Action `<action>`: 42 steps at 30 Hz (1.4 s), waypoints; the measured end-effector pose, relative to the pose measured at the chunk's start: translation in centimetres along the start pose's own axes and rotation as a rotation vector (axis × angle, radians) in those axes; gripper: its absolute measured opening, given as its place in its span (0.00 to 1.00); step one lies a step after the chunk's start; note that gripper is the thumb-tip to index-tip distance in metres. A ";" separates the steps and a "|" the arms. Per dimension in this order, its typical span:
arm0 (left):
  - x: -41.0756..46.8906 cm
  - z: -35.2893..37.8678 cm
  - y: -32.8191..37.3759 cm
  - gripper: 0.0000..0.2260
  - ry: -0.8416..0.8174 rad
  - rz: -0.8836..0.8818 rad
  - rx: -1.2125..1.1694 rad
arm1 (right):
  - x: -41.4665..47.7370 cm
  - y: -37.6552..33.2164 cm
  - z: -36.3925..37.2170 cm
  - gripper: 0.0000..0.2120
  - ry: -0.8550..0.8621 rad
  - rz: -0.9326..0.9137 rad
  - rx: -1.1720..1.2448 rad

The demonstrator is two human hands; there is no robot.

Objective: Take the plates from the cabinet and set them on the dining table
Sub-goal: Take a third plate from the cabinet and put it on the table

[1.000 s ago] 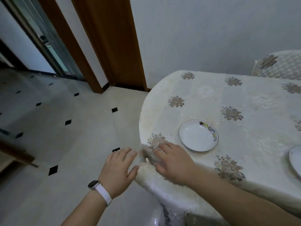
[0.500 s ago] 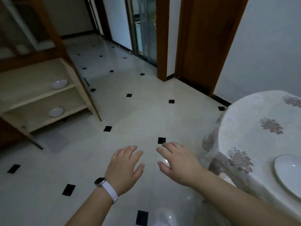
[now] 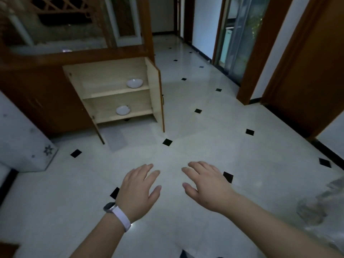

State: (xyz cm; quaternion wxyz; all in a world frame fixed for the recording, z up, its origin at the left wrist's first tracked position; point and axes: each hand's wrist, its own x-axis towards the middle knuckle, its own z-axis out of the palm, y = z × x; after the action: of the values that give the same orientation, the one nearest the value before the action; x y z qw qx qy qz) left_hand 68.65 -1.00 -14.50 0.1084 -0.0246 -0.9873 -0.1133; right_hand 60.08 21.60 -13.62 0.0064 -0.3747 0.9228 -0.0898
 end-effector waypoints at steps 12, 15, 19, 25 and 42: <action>11.1 3.0 -6.4 0.19 -0.019 -0.173 0.134 | 16.5 6.4 2.6 0.24 -0.026 -0.154 0.090; 16.1 3.2 -7.4 0.19 -0.009 -0.196 0.159 | 21.1 9.7 2.3 0.24 -0.057 -0.172 0.105; 22.9 3.6 -7.8 0.20 0.007 -0.211 0.187 | 26.7 14.2 1.4 0.26 -0.066 -0.205 0.101; 29.1 4.2 -9.0 0.18 0.071 -0.220 0.159 | 34.1 17.5 1.0 0.25 -0.075 -0.257 0.107; 36.5 4.1 -30.3 0.20 0.084 -0.309 0.128 | 55.7 10.3 4.1 0.26 -0.117 -0.310 0.034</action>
State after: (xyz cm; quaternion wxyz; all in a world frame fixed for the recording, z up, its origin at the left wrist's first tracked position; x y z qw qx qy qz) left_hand 29.93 -28.70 -17.03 0.1324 0.1391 -0.9791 -0.0666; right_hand 13.18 -10.40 -16.33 0.0526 -0.5170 0.8503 -0.0833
